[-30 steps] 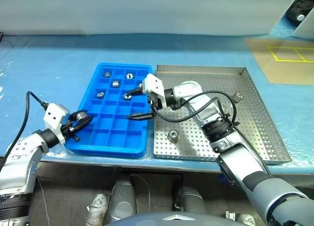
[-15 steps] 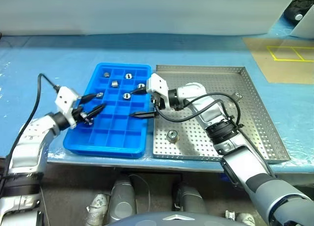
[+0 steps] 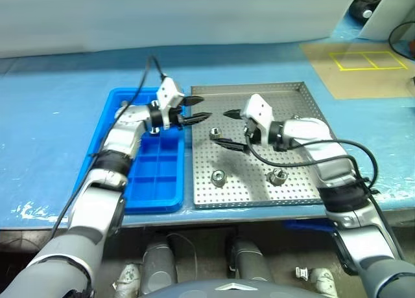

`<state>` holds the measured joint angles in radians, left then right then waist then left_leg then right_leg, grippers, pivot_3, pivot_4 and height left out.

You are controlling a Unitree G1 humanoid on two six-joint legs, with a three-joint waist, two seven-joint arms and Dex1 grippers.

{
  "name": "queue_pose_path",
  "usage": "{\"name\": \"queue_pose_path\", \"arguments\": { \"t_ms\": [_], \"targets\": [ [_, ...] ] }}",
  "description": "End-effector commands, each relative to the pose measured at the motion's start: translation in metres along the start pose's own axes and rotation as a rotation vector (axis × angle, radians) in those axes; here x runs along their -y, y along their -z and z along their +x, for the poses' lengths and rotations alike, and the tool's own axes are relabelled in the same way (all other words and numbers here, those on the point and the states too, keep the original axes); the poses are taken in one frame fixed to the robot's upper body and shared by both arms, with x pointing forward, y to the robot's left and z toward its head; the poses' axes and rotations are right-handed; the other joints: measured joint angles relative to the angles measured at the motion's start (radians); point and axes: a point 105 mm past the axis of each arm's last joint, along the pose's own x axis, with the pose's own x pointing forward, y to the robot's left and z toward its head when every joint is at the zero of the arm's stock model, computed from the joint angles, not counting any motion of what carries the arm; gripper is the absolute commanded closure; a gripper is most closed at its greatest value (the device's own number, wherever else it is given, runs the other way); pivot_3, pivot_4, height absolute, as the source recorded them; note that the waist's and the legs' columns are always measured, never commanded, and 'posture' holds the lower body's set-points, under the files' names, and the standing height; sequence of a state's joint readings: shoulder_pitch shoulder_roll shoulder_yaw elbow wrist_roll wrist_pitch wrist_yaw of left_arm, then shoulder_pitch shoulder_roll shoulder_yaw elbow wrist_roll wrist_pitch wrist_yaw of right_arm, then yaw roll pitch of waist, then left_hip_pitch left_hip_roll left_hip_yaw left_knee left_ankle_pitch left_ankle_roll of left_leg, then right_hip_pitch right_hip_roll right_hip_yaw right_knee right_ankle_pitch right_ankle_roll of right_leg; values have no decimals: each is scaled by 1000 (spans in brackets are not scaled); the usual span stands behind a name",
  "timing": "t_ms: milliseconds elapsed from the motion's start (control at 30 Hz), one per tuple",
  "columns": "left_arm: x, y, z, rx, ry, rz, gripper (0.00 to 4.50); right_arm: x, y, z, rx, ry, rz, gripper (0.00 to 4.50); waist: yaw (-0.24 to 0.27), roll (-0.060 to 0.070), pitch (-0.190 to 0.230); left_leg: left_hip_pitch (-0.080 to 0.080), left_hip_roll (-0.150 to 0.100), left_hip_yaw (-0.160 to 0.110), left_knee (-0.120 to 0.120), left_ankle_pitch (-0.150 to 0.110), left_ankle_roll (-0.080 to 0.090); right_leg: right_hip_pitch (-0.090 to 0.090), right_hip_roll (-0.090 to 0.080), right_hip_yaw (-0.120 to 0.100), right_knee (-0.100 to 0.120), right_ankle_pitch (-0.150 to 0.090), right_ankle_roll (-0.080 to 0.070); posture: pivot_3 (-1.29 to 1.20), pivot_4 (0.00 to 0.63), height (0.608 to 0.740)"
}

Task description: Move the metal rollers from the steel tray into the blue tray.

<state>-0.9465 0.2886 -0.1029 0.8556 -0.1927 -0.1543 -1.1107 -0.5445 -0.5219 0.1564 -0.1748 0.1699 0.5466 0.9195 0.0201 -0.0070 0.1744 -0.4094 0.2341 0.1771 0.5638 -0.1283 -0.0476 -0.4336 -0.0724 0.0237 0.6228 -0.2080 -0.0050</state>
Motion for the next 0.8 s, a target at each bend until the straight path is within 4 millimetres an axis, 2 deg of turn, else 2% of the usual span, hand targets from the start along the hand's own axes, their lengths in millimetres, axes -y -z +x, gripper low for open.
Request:
{"name": "queue_pose_path", "arguments": {
  "t_ms": [33, 133, 333, 667, 800],
  "targets": [
    [1, 9, 15, -55, 18, 32, 1653, 0, -12, -17, 32, 82, -4, 41, -18, 0, 0, 0, 0, 0, 0, 0, 1, 0, 0, 1, 0, 0, 0, -503, 150, 740],
    [11, 26, 30, -153, 54, 65, 1653, -4, -4, -32, 3, 156, 32, 41, -31, 0, 0, 0, 0, 0, 0, -2, 4, 1, 0, 1, -1, -1, -2, -554, 150, 740],
    [12, 41, 25, -226, 61, 54, 1653, -10, 2, -42, -30, 211, 62, 41, -58, 0, 0, 4, -1, 2, 4, -6, 9, 5, 0, 4, -3, 0, 0, -607, 150, 740],
    [-3, 62, 14, -310, -112, 15, 1653, -12, 4, -42, -43, 222, 70, 41, -69, 0, 0, 6, -1, 2, 8, -7, 12, 9, -1, 4, -3, 0, 0, -588, 150, 740],
    [4, 72, 14, -336, -94, -16, 1653, -10, 5, -39, -49, 214, 56, 41, -79, 0, 0, 6, -1, 2, 8, -8, 12, 9, -1, 4, -3, 0, 0, -582, 150, 740]
  ]
}}
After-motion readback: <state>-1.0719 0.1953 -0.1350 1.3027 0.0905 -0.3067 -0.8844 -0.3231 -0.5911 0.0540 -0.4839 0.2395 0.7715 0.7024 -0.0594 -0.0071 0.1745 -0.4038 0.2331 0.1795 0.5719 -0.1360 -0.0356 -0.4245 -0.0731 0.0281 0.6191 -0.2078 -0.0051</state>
